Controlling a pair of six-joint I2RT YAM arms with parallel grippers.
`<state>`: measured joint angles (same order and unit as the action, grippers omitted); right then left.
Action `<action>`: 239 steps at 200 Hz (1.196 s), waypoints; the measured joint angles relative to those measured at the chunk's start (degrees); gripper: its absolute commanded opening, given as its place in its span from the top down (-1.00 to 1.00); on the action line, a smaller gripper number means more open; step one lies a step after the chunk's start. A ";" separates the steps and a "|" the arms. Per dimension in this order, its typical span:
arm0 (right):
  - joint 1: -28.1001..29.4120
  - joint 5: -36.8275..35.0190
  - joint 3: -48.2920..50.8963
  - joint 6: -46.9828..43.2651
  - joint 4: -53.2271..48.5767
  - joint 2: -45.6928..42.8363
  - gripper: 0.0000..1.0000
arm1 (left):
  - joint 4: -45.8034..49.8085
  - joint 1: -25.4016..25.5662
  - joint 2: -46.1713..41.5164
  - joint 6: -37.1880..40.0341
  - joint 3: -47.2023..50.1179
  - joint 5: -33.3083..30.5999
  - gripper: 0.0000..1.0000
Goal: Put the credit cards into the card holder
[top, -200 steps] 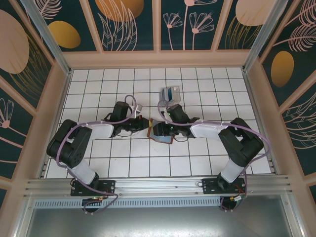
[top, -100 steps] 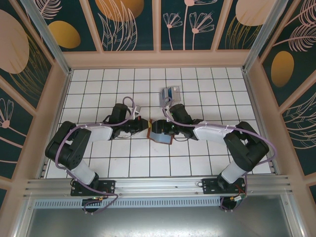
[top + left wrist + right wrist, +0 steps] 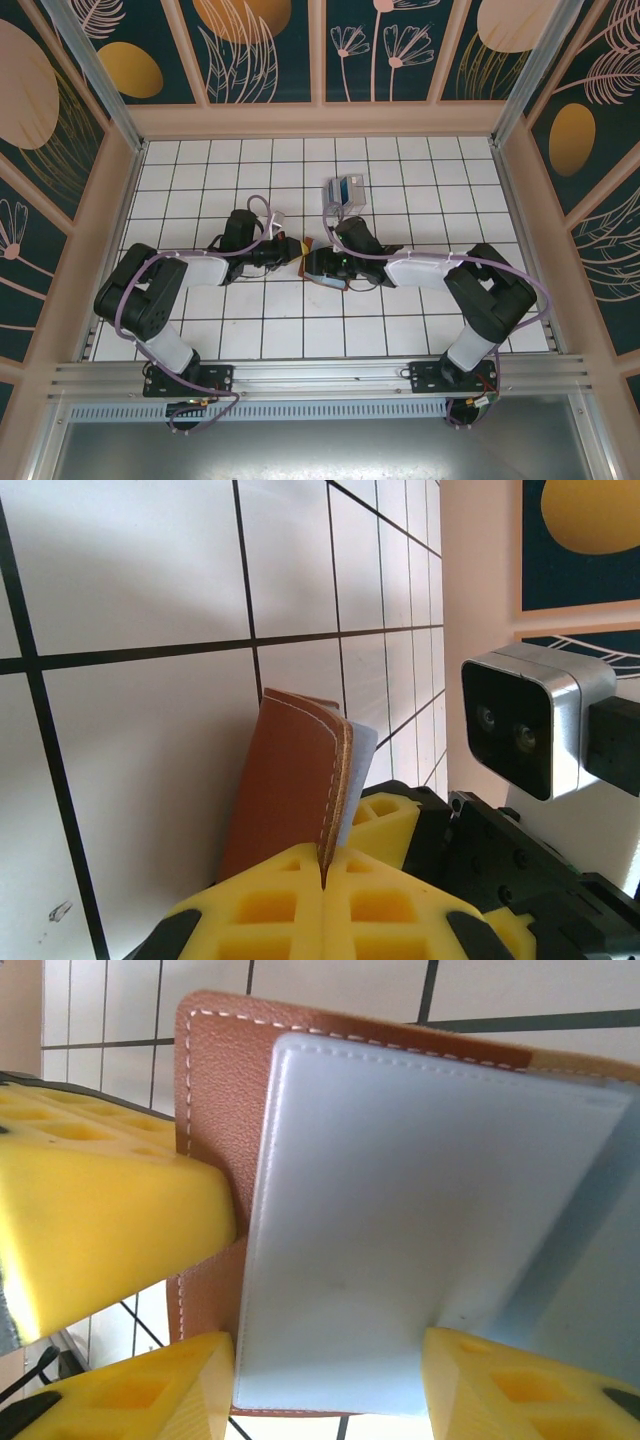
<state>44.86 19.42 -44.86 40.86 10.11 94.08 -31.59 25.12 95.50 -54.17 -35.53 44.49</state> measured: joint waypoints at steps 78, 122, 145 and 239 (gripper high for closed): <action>0.15 -5.75 0.00 -0.44 -3.72 -0.07 0.15 | 0.44 -0.02 0.59 0.11 0.33 -0.46 1.00; 0.15 -8.35 0.22 -1.05 -5.31 -1.20 0.05 | 3.41 0.00 1.22 2.16 -0.07 -1.70 1.00; 0.13 -9.73 0.81 -1.55 -6.12 -3.10 0.01 | 4.50 0.00 1.42 3.06 -0.11 -2.40 1.00; -1.05 -6.69 2.60 -3.48 -2.99 -3.78 0.28 | 4.15 0.00 3.85 3.93 -0.92 -1.86 0.44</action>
<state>43.81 12.73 -42.26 37.39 7.11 90.30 -27.44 25.12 99.35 -50.24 -36.45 42.63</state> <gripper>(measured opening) 0.359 0.262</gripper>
